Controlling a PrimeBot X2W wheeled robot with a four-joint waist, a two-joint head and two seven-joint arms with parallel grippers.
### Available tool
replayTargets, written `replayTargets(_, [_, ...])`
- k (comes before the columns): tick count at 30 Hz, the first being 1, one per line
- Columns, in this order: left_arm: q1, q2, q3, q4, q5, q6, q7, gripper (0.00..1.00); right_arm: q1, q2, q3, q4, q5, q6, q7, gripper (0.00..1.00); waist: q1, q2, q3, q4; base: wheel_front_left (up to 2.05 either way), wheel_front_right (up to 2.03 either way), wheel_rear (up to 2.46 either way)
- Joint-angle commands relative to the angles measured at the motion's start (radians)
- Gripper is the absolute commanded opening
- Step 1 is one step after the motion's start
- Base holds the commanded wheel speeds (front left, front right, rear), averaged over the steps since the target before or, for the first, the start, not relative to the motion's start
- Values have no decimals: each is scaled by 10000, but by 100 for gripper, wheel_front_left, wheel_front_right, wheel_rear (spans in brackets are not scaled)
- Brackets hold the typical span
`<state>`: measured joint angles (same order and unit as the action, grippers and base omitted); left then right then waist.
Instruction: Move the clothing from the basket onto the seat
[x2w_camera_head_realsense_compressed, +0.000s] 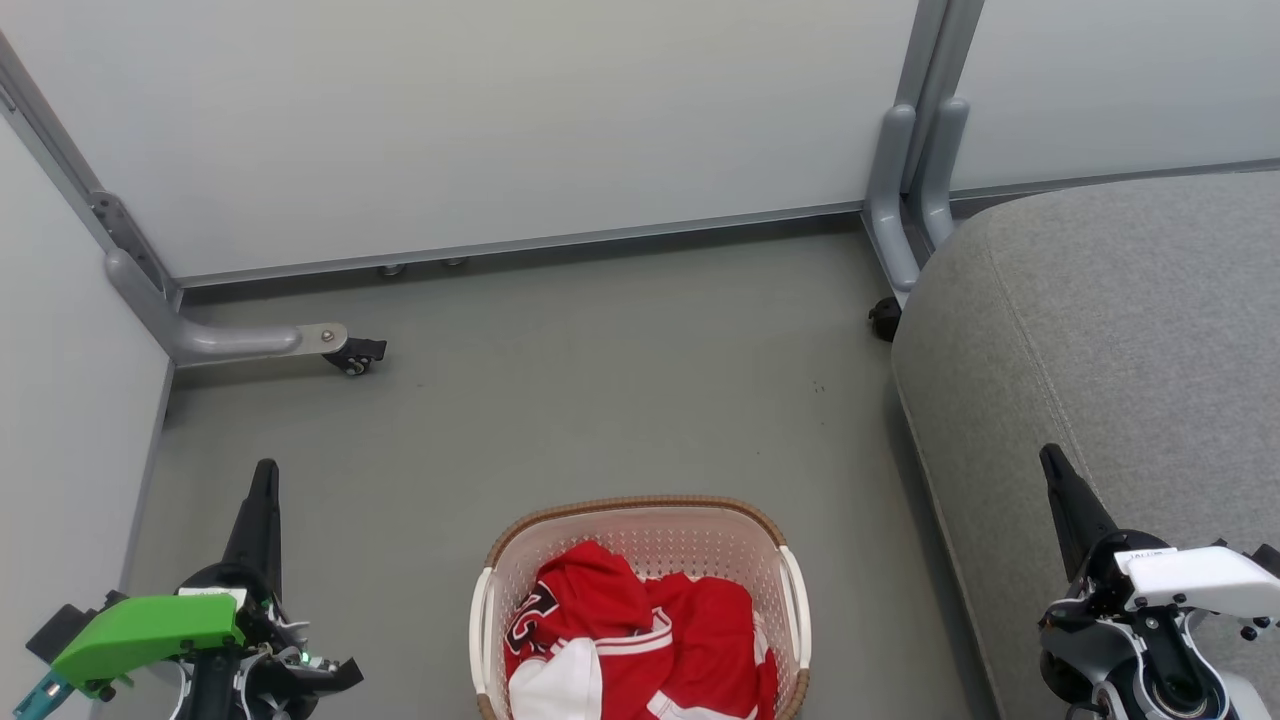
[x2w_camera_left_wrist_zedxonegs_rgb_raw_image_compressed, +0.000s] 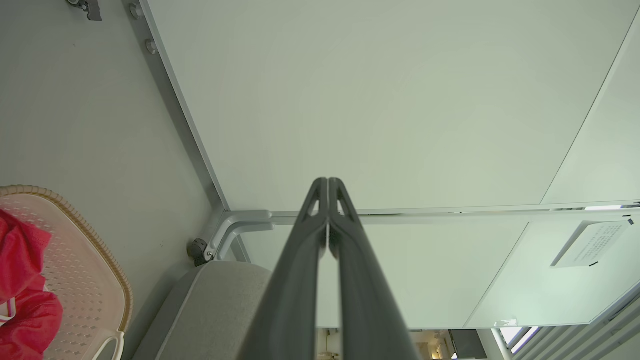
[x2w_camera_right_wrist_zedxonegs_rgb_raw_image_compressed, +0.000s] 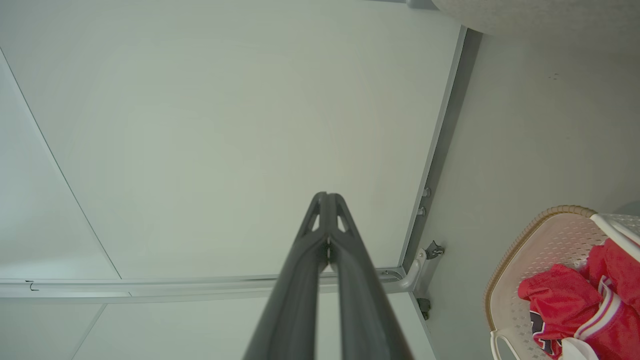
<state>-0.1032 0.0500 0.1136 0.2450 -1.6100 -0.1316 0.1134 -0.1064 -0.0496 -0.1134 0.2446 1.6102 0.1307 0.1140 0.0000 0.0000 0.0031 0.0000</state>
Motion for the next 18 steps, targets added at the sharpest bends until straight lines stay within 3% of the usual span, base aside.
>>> replayTargets(1, [-164, 17, 5, -5, 38, -5, 13, 0, -107, -39, -7, 25, -14, -3, -17, 0, 0, 0, 0, 0, 0, 0, 0])
replayTargets(12, [-164, 17, 5, -2, 38, -5, 13, 0, -107, -39, -7, 25, -14, -3, -17, 0, 0, 0, 0, 0, 0, 0, 0])
replayTargets(13, [0, 0, 0, 2, 0, 0, 0, 100, 0, 0, 0, 0, 0, 0, 0, 100, 0, 0, 0, 0, 0, 0, 0])
replayTargets(14, [12, -4, -8, 27, 3, 0, -5, 0, 16, 8, 7, 24, -2, 2, -1, 0, 0, 0, 0, 0, 0, 0, 0])
replayTargets(15, [64, -23, -9, 136, 1, 0, -3, 100, 82, 38, 9, 111, 0, 0, 1, 100, 0, 0, 0, 0, 0, 0, 0])
replayTargets(18, [148, -48, -114, 209, 52, 0, -96, 100, 181, 72, 129, 189, -44, 0, -87, 100, 0, 0, 4, 0, 0, 0, 0])
